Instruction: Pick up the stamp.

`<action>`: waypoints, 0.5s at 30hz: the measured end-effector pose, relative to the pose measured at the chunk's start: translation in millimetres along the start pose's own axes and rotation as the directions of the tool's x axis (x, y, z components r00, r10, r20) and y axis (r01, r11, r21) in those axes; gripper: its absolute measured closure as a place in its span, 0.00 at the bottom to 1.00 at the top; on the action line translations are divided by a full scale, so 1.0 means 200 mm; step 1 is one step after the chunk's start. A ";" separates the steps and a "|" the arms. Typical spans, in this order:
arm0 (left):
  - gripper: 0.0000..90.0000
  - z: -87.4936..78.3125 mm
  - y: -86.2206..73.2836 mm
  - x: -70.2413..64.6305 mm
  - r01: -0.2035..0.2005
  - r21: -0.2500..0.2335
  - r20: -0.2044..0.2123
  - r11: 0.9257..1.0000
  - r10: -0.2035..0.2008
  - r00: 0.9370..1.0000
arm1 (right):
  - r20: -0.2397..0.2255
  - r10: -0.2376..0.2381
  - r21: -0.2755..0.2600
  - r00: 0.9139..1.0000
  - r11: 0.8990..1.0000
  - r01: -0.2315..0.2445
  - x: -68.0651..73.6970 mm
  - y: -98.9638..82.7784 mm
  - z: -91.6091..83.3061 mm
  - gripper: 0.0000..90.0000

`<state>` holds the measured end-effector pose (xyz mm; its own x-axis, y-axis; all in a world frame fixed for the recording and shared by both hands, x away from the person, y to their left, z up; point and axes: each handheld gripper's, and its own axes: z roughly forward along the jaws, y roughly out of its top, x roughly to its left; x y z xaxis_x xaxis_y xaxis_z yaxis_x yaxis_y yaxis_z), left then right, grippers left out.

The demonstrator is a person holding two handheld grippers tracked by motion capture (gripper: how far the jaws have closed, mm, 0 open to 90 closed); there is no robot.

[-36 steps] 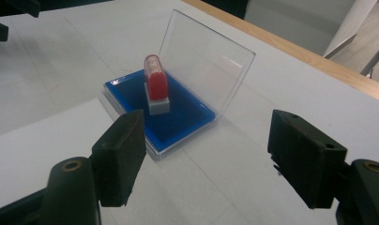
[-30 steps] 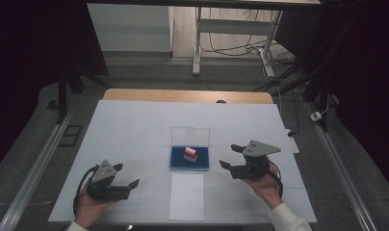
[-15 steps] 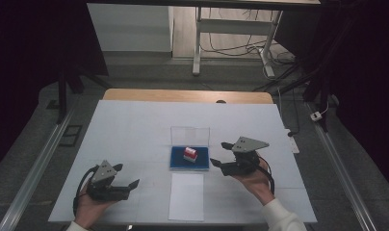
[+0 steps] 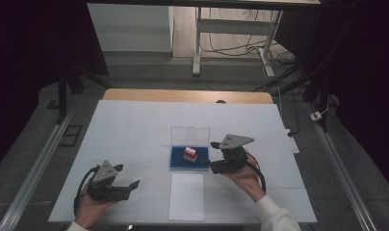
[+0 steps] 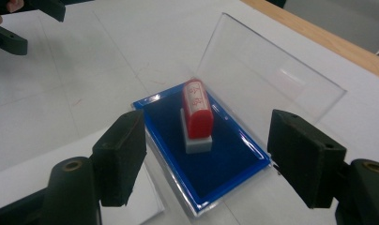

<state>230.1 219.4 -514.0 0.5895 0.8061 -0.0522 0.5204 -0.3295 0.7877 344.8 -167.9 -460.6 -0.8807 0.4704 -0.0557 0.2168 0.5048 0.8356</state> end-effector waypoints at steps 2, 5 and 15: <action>0.18 0.00 0.00 0.00 0.000 0.000 0.001 1.000 0.000 1.000 | -0.007 -0.003 0.007 1.000 1.000 0.003 0.00 0.01 0.03 0.31; 0.18 0.00 0.00 0.00 -0.001 0.004 0.001 1.000 0.001 1.000 | -0.016 0.002 0.015 1.000 1.000 -0.002 0.00 0.02 0.07 0.32; 0.18 0.00 0.00 0.00 -0.006 0.007 -0.002 1.000 0.006 1.000 | -0.017 -0.011 0.068 1.000 0.998 0.012 -0.01 0.05 0.22 0.34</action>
<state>229.4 218.9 -514.5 0.5916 0.8049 -0.0466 0.5213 -0.3378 0.7836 366.5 -131.6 -475.5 -0.8899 0.4528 -0.0555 0.2344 0.5584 0.7958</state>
